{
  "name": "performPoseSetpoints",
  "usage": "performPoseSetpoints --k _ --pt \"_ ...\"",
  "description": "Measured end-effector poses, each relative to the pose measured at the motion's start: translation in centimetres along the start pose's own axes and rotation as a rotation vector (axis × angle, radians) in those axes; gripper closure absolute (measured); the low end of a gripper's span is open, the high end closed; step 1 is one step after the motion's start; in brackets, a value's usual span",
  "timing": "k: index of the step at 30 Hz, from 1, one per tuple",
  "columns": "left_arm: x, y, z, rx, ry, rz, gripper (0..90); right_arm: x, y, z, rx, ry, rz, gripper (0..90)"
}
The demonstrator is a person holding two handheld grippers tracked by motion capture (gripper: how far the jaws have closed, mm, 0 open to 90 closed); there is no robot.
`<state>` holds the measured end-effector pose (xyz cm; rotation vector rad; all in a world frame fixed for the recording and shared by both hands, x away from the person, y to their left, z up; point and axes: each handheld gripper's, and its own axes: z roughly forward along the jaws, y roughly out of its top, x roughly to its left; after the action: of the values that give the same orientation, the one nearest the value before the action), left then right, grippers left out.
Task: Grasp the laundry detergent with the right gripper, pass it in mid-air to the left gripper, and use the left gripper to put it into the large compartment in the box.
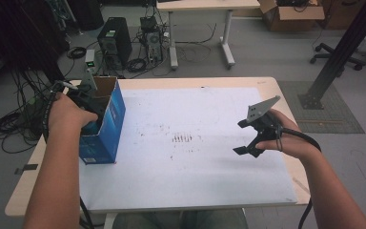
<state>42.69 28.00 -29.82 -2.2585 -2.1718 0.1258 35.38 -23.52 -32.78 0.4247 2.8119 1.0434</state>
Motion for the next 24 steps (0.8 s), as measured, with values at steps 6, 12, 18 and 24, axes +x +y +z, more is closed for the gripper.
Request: performPoseSetpoints --k 6,12,18,24 --pt "-0.1 -0.2 -0.6 -0.01 0.009 0.002 28.9 0.0 0.2 0.0 0.0 -0.006 -0.002 2.2" --pt "-0.2 -0.4 -1.3 -0.023 0.014 0.014 28.0 0.1 0.4 -0.1 0.001 -0.004 -0.007 2.4" --pt "-0.2 -0.7 -2.2 -0.046 0.015 0.008 24.8 0.2 0.5 -0.3 -0.003 -0.007 -0.007 2.3" --pt "-0.4 -1.1 -3.2 -0.06 0.023 0.01 24.4 0.4 0.7 -0.2 -0.009 -0.005 -0.014 2.4"
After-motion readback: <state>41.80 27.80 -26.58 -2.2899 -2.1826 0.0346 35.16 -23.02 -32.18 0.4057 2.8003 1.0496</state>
